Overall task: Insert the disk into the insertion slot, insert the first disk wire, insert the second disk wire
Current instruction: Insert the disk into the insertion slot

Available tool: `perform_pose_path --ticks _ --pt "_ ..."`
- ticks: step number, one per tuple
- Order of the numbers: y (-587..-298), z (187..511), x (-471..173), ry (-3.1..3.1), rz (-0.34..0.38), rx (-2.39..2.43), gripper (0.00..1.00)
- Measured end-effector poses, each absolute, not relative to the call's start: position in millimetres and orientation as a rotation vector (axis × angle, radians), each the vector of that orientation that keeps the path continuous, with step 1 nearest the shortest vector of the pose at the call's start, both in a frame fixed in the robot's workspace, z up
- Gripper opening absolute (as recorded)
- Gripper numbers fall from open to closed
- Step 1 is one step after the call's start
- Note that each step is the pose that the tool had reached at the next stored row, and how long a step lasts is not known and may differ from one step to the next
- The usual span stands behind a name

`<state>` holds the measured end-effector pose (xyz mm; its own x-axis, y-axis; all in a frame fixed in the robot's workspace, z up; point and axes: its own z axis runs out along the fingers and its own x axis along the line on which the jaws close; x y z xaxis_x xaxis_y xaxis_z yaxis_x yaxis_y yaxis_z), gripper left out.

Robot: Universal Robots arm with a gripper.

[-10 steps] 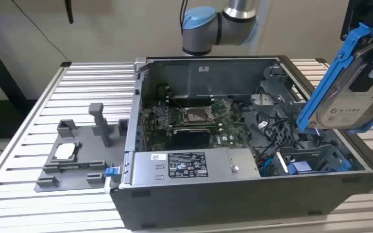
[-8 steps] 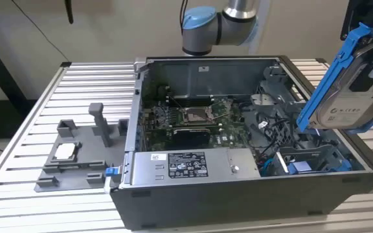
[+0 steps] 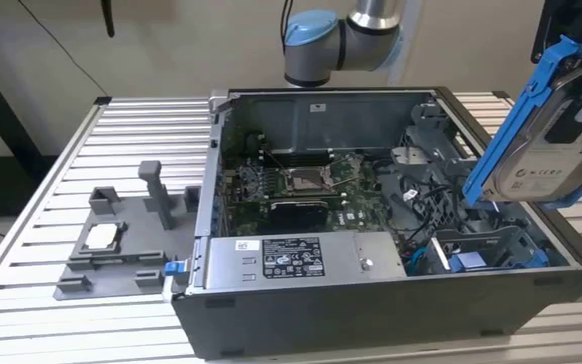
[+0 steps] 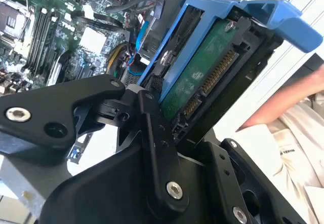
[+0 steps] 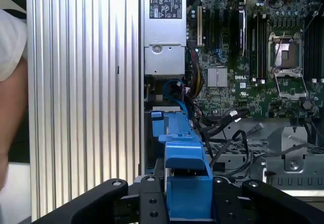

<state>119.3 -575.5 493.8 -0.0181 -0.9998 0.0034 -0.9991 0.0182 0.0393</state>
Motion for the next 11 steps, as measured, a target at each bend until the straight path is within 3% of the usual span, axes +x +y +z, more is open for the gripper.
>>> perform_pose_path --ticks 11 --pt "-575.9 479.8 119.3 -2.222 -0.035 2.182 0.32"
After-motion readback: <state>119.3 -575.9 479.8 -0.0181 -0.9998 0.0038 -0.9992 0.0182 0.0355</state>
